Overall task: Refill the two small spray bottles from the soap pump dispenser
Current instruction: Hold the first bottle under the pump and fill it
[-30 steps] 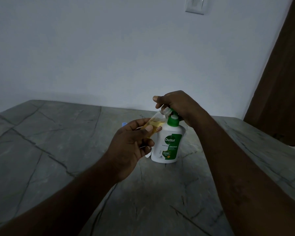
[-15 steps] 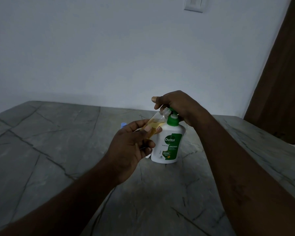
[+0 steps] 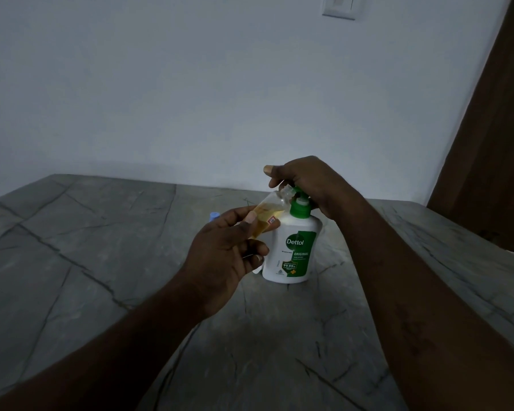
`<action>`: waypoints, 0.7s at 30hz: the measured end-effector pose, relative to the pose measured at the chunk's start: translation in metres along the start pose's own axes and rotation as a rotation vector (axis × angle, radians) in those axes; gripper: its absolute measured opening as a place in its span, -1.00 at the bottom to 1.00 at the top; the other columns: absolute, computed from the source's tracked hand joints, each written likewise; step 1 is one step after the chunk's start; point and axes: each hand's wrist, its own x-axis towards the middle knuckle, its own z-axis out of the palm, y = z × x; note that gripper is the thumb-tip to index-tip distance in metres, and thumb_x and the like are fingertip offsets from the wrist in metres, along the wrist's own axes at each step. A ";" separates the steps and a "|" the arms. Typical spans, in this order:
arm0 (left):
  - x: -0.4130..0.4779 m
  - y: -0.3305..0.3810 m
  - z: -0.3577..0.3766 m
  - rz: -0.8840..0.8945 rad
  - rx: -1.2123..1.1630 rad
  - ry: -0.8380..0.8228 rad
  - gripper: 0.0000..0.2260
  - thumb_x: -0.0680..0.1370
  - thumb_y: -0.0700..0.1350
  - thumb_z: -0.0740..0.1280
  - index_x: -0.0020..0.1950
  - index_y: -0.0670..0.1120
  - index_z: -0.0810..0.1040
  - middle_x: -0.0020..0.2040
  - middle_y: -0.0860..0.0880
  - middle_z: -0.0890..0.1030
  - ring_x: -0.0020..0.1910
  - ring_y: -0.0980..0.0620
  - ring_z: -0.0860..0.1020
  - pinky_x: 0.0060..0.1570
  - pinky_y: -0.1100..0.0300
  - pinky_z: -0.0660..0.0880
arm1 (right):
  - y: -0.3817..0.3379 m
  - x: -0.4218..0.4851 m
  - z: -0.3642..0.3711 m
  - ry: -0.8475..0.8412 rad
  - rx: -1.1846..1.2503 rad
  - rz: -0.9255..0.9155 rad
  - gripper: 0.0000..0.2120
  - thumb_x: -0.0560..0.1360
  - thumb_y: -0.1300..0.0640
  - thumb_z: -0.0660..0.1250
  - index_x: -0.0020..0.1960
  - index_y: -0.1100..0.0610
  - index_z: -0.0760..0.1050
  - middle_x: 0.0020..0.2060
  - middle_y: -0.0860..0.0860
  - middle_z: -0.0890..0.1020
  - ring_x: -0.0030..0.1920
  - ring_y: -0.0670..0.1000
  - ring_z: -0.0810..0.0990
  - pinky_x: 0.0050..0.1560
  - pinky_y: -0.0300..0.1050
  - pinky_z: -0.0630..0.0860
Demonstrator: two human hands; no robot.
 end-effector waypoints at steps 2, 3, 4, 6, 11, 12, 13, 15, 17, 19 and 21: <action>0.000 0.001 0.000 0.015 -0.011 0.000 -0.72 0.64 -0.14 0.22 0.29 -0.19 0.54 0.14 -0.21 0.67 -0.31 0.03 0.53 -0.31 0.20 0.51 | -0.002 0.001 -0.001 0.024 -0.016 -0.027 -0.67 0.54 -0.16 0.42 -0.09 0.11 0.70 -0.10 0.01 0.67 -0.18 0.03 0.60 -0.12 -0.07 0.52; 0.000 0.002 0.000 0.018 -0.014 0.004 -0.72 0.63 -0.13 0.23 0.29 -0.19 0.54 0.17 -0.23 0.65 -0.31 0.03 0.53 -0.30 0.20 0.51 | -0.002 0.001 0.000 0.031 -0.025 -0.037 -0.67 0.55 -0.15 0.41 -0.08 0.12 0.70 -0.10 0.01 0.67 -0.19 0.03 0.60 -0.13 -0.08 0.51; 0.000 0.002 0.000 0.018 -0.015 0.007 -0.71 0.62 -0.12 0.23 0.29 -0.19 0.55 0.21 -0.25 0.63 -0.31 0.02 0.53 -0.30 0.19 0.51 | -0.002 0.001 0.000 0.033 -0.027 -0.043 -0.67 0.55 -0.15 0.41 -0.08 0.12 0.70 -0.10 0.02 0.67 -0.19 0.03 0.60 -0.14 -0.08 0.50; 0.000 0.001 0.000 0.006 -0.012 0.009 -0.71 0.64 -0.12 0.22 0.31 -0.19 0.54 0.24 -0.27 0.61 -0.30 0.02 0.53 -0.29 0.19 0.52 | -0.001 0.001 0.001 0.034 -0.023 -0.041 -0.67 0.55 -0.15 0.41 -0.08 0.12 0.71 -0.10 0.02 0.68 -0.18 0.04 0.61 -0.13 -0.07 0.51; -0.001 0.002 0.001 0.002 -0.011 0.000 -0.61 0.57 -0.06 0.28 0.33 -0.22 0.51 0.25 -0.28 0.61 -0.31 0.02 0.53 -0.28 0.18 0.50 | -0.003 -0.001 0.000 0.010 -0.021 -0.012 -0.68 0.54 -0.15 0.42 -0.09 0.11 0.72 -0.08 0.01 0.68 -0.15 0.04 0.61 -0.09 -0.06 0.52; -0.001 0.002 0.000 0.007 -0.012 -0.004 -0.57 0.52 -0.03 0.30 0.33 -0.22 0.52 0.24 -0.28 0.61 -0.30 0.02 0.52 -0.28 0.18 0.50 | -0.003 -0.002 0.000 -0.001 -0.003 0.004 -0.69 0.53 -0.15 0.43 -0.12 0.10 0.72 -0.08 0.01 0.69 -0.15 0.04 0.60 -0.07 -0.04 0.51; -0.002 0.002 0.000 0.010 -0.014 -0.007 -0.55 0.49 -0.02 0.31 0.32 -0.23 0.52 0.23 -0.27 0.62 -0.30 0.02 0.52 -0.29 0.18 0.49 | -0.003 -0.002 0.000 -0.013 0.017 0.021 -0.70 0.51 -0.14 0.45 -0.15 0.09 0.72 -0.08 0.01 0.69 -0.14 0.05 0.60 -0.06 -0.03 0.51; -0.002 0.001 0.000 0.008 -0.012 -0.011 -0.54 0.49 -0.02 0.31 0.32 -0.22 0.52 0.20 -0.25 0.64 -0.30 0.02 0.53 -0.30 0.19 0.50 | -0.001 -0.003 0.001 -0.037 0.053 0.051 -0.73 0.49 -0.11 0.47 -0.19 0.08 0.72 -0.10 0.01 0.69 -0.15 0.05 0.60 -0.06 -0.02 0.52; -0.002 0.000 0.000 0.005 -0.011 -0.004 -0.62 0.54 -0.05 0.29 0.29 -0.22 0.54 0.15 -0.23 0.66 -0.31 0.03 0.53 -0.30 0.19 0.50 | 0.000 -0.003 0.002 -0.052 0.074 0.068 -0.75 0.49 -0.08 0.48 -0.21 0.09 0.71 -0.17 0.00 0.69 -0.20 0.03 0.59 -0.12 -0.07 0.51; -0.002 -0.001 -0.001 0.003 -0.016 0.006 -0.72 0.61 -0.10 0.26 0.25 -0.20 0.56 0.10 -0.19 0.67 -0.31 0.02 0.53 -0.30 0.19 0.49 | 0.000 -0.004 0.003 -0.053 0.083 0.068 -0.75 0.49 -0.07 0.48 -0.20 0.10 0.71 -0.21 -0.02 0.68 -0.25 0.00 0.58 -0.16 -0.11 0.50; -0.001 -0.001 -0.001 0.000 -0.011 0.006 -0.72 0.61 -0.10 0.24 0.25 -0.20 0.56 0.09 -0.18 0.68 -0.31 0.03 0.53 -0.31 0.20 0.50 | 0.000 -0.004 0.003 -0.046 0.075 0.057 -0.73 0.50 -0.09 0.47 -0.17 0.12 0.71 -0.22 -0.03 0.67 -0.26 -0.01 0.58 -0.16 -0.12 0.50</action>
